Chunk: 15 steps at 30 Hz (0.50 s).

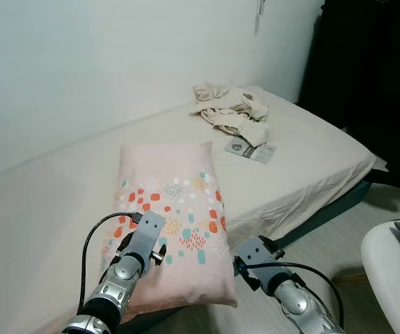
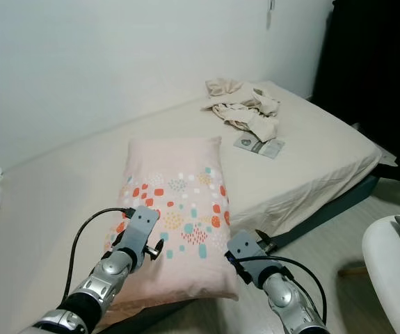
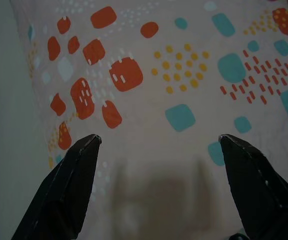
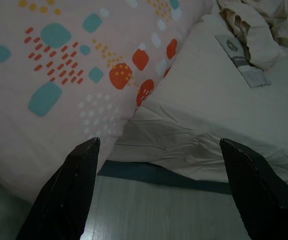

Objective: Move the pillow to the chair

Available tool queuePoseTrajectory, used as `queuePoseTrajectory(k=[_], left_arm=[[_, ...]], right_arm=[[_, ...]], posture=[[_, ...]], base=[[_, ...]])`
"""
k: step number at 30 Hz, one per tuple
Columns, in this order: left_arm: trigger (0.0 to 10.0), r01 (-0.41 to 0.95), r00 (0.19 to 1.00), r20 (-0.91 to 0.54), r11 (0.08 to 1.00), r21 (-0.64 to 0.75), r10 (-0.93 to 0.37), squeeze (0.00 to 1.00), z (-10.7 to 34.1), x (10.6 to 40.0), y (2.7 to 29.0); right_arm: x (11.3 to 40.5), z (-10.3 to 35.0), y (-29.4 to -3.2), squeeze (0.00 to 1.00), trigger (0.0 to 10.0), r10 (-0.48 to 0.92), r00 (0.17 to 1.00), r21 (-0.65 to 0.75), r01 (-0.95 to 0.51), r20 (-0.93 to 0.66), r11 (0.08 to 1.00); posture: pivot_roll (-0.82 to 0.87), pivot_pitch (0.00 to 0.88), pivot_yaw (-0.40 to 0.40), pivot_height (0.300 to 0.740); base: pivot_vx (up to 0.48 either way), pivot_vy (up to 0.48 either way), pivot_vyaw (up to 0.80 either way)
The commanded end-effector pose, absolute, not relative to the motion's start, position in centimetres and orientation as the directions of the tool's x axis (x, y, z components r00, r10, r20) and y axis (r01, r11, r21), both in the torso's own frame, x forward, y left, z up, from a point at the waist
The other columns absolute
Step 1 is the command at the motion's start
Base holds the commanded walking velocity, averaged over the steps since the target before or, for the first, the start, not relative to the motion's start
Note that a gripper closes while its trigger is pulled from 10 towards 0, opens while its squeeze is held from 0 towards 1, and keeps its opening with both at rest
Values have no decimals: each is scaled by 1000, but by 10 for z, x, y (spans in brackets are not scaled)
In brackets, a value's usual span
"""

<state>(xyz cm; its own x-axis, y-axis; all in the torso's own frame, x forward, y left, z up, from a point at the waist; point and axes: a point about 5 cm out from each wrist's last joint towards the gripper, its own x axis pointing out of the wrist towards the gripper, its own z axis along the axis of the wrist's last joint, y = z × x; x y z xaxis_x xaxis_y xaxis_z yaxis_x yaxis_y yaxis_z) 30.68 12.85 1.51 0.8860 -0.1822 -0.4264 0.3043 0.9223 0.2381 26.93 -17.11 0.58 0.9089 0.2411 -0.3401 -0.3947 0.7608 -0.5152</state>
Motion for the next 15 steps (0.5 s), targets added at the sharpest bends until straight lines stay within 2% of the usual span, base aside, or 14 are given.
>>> queuePoseTrajectory(k=[1, 15], left_arm=[[10000, 300, 883, -439, 918, 259, -165, 0, 13, 306, 138], [10000, 290, 883, -442, 925, 247, -158, 0, 10, 303, 137]], right_arm=[[270, 6, -164, 0, 10000, 264, 903, -519, -413, -339, 748], [270, 7, -163, 0, 10000, 268, 906, -532, -411, -327, 740]], posture=[[-155, 77, 144, 740], [-148, 70, 125, 740]], base=[[0, 0, 0], [0, 0, 0]])
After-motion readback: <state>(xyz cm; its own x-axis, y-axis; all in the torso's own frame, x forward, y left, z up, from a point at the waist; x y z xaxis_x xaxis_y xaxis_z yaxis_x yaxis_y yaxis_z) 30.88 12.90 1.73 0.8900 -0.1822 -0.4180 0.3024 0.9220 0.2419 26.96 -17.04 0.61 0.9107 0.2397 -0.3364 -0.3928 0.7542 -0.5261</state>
